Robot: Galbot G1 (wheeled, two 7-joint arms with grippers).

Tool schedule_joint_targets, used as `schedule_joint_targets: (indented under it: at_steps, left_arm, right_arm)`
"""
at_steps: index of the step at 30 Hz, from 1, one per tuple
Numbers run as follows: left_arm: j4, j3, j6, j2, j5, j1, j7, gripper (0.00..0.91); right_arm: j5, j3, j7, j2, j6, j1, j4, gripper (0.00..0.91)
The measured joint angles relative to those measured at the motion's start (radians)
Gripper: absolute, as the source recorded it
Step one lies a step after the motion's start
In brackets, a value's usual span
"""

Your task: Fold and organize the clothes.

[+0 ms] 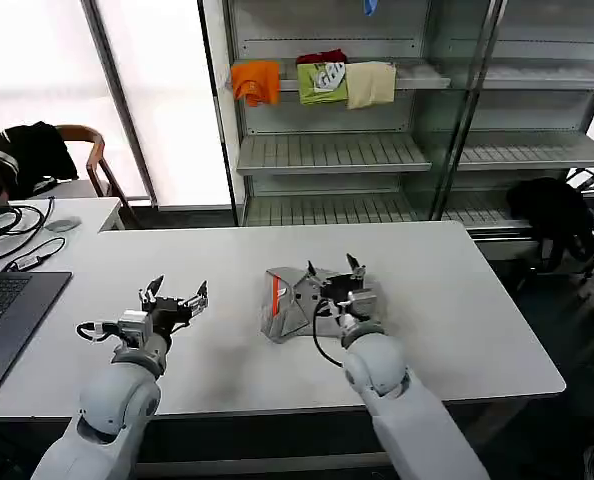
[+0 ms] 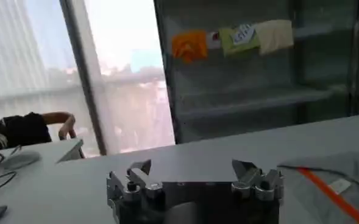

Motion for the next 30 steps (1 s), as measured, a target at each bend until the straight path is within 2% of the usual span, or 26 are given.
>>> schedule_joint_targets:
  at_steps: [16, 30]
  left_arm:
    - [-0.007, -0.026, 0.002, 0.009, -0.007, 0.033, 0.011, 0.907]
    - [-0.007, -0.031, 0.002, 0.012, -0.007, 0.047, 0.012, 0.907]
  right_arm:
    - [0.029, -0.05, 0.115, 0.146, -0.101, 0.052, -0.183, 0.907]
    - [0.064, -0.031, 0.149, 0.185, -0.13, 0.048, -0.237, 0.907]
